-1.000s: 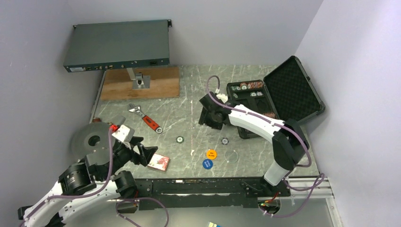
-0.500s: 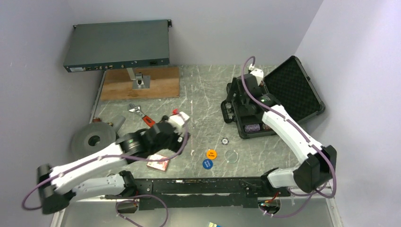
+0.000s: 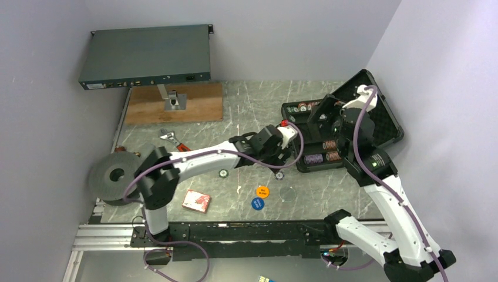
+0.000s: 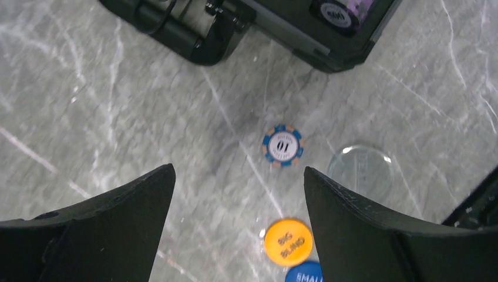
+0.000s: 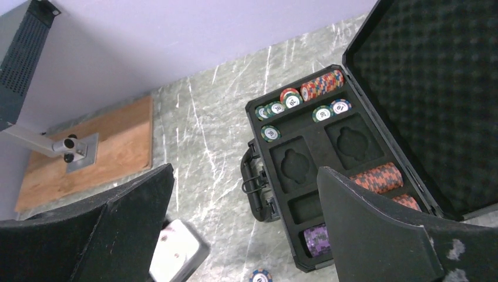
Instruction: Pack up texas hold em set
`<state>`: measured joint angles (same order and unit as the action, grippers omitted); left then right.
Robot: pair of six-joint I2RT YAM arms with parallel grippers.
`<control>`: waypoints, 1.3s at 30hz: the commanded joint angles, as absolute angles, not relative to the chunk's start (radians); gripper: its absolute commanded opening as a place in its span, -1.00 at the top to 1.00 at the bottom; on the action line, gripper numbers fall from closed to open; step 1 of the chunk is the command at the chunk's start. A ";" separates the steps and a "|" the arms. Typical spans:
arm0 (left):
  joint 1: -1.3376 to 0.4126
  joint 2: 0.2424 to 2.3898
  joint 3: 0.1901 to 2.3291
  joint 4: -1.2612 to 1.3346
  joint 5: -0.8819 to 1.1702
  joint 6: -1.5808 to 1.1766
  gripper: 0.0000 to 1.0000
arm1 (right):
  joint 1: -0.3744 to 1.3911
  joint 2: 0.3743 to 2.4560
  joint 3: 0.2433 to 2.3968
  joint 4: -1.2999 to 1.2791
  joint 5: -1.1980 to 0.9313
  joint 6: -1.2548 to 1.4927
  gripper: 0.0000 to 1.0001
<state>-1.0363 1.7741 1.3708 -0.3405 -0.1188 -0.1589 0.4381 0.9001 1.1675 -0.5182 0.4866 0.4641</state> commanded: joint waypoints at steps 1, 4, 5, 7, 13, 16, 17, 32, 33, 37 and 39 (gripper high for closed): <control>-1.035 1.894 1.489 -0.328 -0.082 -0.173 -0.74 | 0.437 0.858 1.124 -0.519 0.503 0.471 -0.93; -1.036 1.944 1.503 -0.308 -0.089 -0.196 -0.73 | 0.438 0.813 1.097 -0.505 0.528 0.473 -0.93; -1.036 1.958 1.504 -0.300 -0.079 -0.205 -0.72 | 0.439 0.801 1.090 -0.498 0.534 0.478 -0.93; -1.039 1.985 1.512 -0.297 -0.070 -0.218 -0.68 | 0.439 0.781 1.084 -0.495 0.552 0.495 -0.93; -1.058 2.042 1.525 -0.305 -0.074 -0.227 -0.62 | 0.440 0.675 0.997 -0.401 0.590 0.515 -0.94; -1.062 2.066 1.533 -0.306 -0.062 -0.230 -0.61 | 0.441 0.655 0.985 -0.398 0.602 0.521 -0.93; -1.064 2.072 1.536 -0.306 -0.057 -0.231 -0.60 | 0.442 0.652 0.983 -0.399 0.603 0.521 -0.93; -1.081 2.131 1.568 -0.347 -0.039 -0.263 -0.37 | 0.452 0.674 0.953 -0.375 0.599 0.493 -0.93; -1.084 2.133 1.568 -0.355 -0.042 -0.266 -0.36 | 0.453 0.675 0.953 -0.374 0.600 0.491 -0.93; -1.091 2.132 1.556 -0.389 -0.070 -0.279 -0.34 | 0.458 0.678 0.953 -0.372 0.606 0.488 -0.93; -1.095 2.126 1.545 -0.404 -0.085 -0.286 -0.36 | 0.459 0.679 0.951 -0.370 0.605 0.488 -0.93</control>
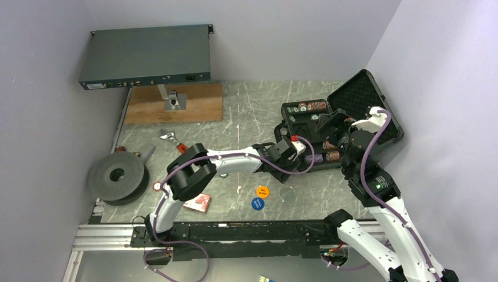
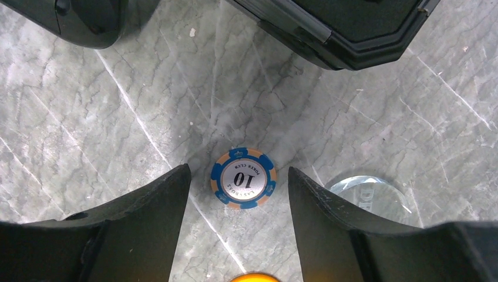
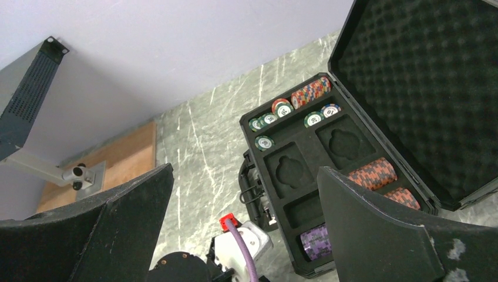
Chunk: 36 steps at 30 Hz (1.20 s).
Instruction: Pack up texas hold em set
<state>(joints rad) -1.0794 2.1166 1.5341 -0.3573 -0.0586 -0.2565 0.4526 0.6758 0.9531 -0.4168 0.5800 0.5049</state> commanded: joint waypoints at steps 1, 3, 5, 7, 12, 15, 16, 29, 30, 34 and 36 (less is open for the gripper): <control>-1.097 2.124 1.538 -0.407 -0.089 -0.285 -0.37 | 0.460 0.680 0.950 -0.370 0.604 0.486 -0.93; -1.101 2.120 1.522 -0.398 -0.086 -0.280 -0.39 | 0.460 0.684 0.948 -0.368 0.603 0.486 -0.93; -1.104 2.120 1.511 -0.388 -0.083 -0.278 -0.37 | 0.460 0.688 0.948 -0.367 0.601 0.486 -0.93; -1.110 2.127 1.514 -0.398 -0.088 -0.273 -0.33 | 0.460 0.691 0.948 -0.367 0.601 0.486 -0.93; -1.126 2.164 1.562 -0.470 -0.166 -0.272 -0.10 | 0.460 0.692 0.943 -0.361 0.604 0.484 -0.93; -1.130 2.172 1.562 -0.488 -0.194 -0.277 -0.11 | 0.460 0.693 0.940 -0.360 0.604 0.484 -0.93; -1.131 2.170 1.556 -0.488 -0.195 -0.278 -0.18 | 0.460 0.694 0.939 -0.360 0.603 0.484 -0.93; -1.146 2.171 1.497 -0.471 -0.181 -0.305 0.20 | 0.461 0.699 0.928 -0.350 0.600 0.482 -0.93; -1.146 2.171 1.495 -0.470 -0.183 -0.305 0.29 | 0.462 0.698 0.928 -0.350 0.600 0.482 -0.93; -1.146 2.156 1.482 -0.466 -0.184 -0.306 0.44 | 0.462 0.701 0.930 -0.349 0.600 0.483 -0.93; -1.146 2.133 1.471 -0.463 -0.186 -0.307 0.46 | 0.462 0.702 0.933 -0.350 0.600 0.485 -0.93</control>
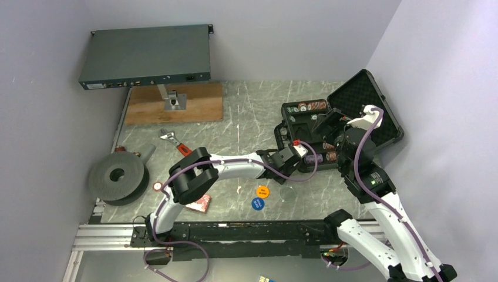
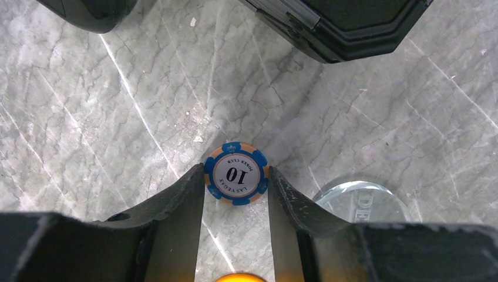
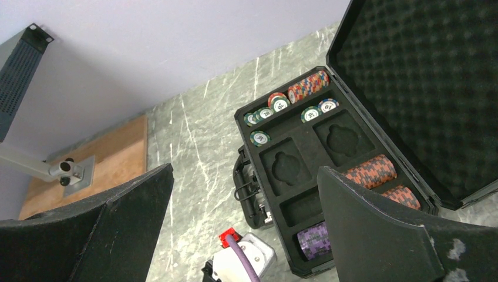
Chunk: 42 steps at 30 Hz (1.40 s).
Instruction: Pack up texas hold em set
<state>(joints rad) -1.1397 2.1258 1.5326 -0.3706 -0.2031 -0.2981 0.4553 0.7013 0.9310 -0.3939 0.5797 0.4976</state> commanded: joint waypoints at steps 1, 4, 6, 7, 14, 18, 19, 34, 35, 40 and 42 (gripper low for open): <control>-1.146 2.119 1.467 -0.461 -0.187 -0.307 0.47 | 0.462 0.703 0.935 -0.350 0.599 0.485 -0.93; -1.147 2.082 1.467 -0.471 -0.199 -0.305 0.49 | 0.461 0.706 0.940 -0.351 0.599 0.487 -0.93; -1.150 2.068 1.477 -0.486 -0.210 -0.302 0.50 | 0.462 0.709 0.940 -0.348 0.601 0.488 -0.93; -1.152 2.059 1.481 -0.490 -0.217 -0.300 0.50 | 0.461 0.711 0.941 -0.349 0.602 0.488 -0.93; -1.157 2.008 1.486 -0.498 -0.249 -0.301 0.52 | 0.460 0.723 0.961 -0.346 0.606 0.495 -0.93; -1.157 1.992 1.497 -0.499 -0.258 -0.297 0.52 | 0.462 0.730 0.971 -0.343 0.604 0.500 -0.93; -1.157 1.990 1.502 -0.503 -0.259 -0.296 0.52 | 0.461 0.730 0.971 -0.342 0.604 0.501 -0.93; -1.205 1.953 1.442 -0.464 -0.214 -0.265 -0.39 | 0.460 0.722 0.984 -0.331 0.611 0.499 -0.93; -1.210 1.960 1.438 -0.463 -0.211 -0.257 -0.41 | 0.459 0.719 0.976 -0.328 0.609 0.499 -0.93; -1.216 1.993 1.450 -0.474 -0.212 -0.230 -0.44 | 0.461 0.720 0.978 -0.344 0.596 0.506 -0.93; -1.216 2.012 1.465 -0.476 -0.213 -0.226 -0.45 | 0.459 0.717 0.979 -0.347 0.598 0.504 -0.93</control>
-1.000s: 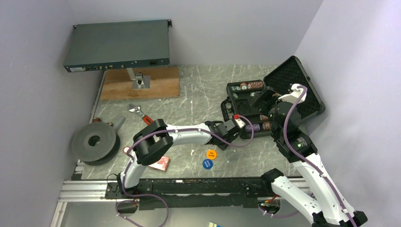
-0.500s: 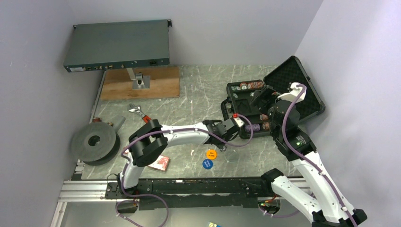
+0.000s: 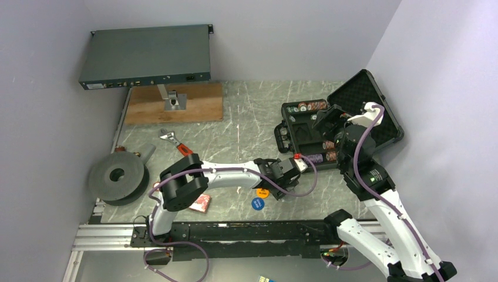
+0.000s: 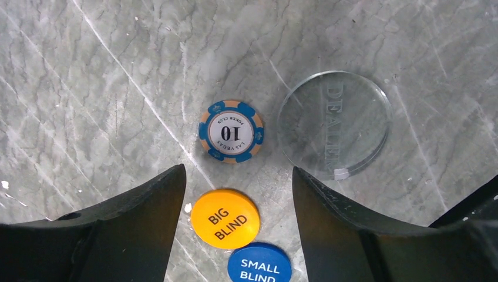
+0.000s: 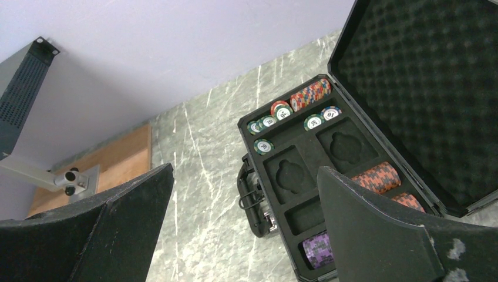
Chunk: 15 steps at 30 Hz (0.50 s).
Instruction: Pack up texas hold em set
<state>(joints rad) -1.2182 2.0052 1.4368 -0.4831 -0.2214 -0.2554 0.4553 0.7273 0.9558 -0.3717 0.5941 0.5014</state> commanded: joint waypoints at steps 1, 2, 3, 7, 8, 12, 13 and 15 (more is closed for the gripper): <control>-1.216 2.023 1.474 -0.476 -0.212 -0.226 -0.45 | 0.460 0.715 0.979 -0.348 0.598 0.502 -0.93; -1.216 2.033 1.482 -0.478 -0.212 -0.224 -0.46 | 0.460 0.713 0.979 -0.348 0.598 0.502 -0.93; -1.216 2.044 1.491 -0.478 -0.211 -0.226 -0.47 | 0.459 0.711 0.979 -0.349 0.598 0.502 -0.93; -1.209 2.082 1.527 -0.497 -0.214 -0.228 -0.53 | 0.460 0.706 0.977 -0.355 0.597 0.501 -0.93; -1.201 2.083 1.525 -0.489 -0.204 -0.230 -0.54 | 0.460 0.707 0.977 -0.357 0.597 0.500 -0.93; -1.171 2.087 1.520 -0.482 -0.173 -0.238 -0.49 | 0.460 0.703 0.971 -0.353 0.598 0.498 -0.93; -1.170 2.091 1.525 -0.491 -0.176 -0.238 -0.44 | 0.460 0.703 0.970 -0.352 0.598 0.498 -0.93; -1.168 2.097 1.522 -0.495 -0.163 -0.244 -0.33 | 0.460 0.704 0.969 -0.351 0.598 0.497 -0.93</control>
